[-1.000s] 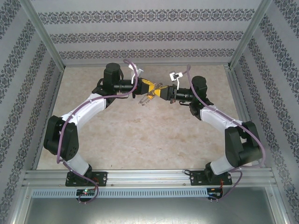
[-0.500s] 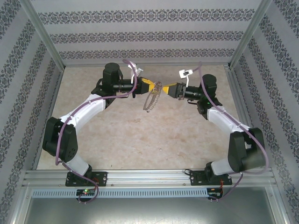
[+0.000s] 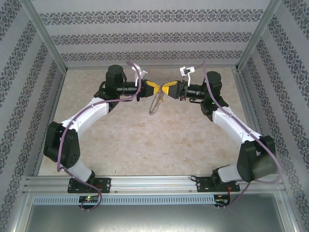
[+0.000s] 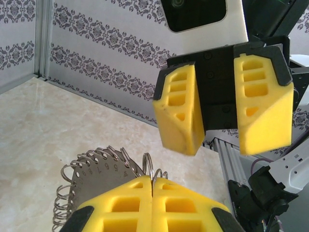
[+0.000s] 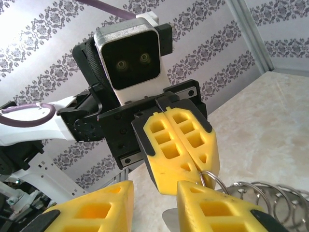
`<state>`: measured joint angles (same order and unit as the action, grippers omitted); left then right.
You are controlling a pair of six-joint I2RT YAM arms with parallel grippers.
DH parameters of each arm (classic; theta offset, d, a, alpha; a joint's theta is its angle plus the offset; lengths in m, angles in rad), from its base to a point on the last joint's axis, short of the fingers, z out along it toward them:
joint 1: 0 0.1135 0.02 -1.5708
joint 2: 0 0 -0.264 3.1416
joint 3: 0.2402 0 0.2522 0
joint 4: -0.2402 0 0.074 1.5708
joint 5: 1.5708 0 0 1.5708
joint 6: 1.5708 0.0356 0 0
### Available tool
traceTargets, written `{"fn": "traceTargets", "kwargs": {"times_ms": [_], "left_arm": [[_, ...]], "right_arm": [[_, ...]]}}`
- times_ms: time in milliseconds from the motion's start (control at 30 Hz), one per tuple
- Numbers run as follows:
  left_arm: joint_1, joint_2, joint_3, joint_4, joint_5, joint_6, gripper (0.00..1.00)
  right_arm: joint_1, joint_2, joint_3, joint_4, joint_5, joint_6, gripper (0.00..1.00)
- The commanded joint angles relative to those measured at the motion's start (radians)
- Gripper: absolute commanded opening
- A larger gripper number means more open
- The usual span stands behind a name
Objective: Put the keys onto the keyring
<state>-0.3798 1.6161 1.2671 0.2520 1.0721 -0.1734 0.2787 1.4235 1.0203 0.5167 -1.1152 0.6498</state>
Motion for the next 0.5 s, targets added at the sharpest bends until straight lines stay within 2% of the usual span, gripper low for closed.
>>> {"fn": "traceTargets", "kwargs": {"times_ms": [0,467], "left_arm": [[-0.008,-0.036,0.019,0.044,0.029,-0.001,0.0],[-0.008,-0.036,0.022,0.042,0.032,0.002,0.0]], "right_arm": [[0.014,0.031,0.029,-0.001,0.007,-0.026,0.3],[0.01,0.05,-0.001,0.003,0.034,-0.039,0.32]]}}
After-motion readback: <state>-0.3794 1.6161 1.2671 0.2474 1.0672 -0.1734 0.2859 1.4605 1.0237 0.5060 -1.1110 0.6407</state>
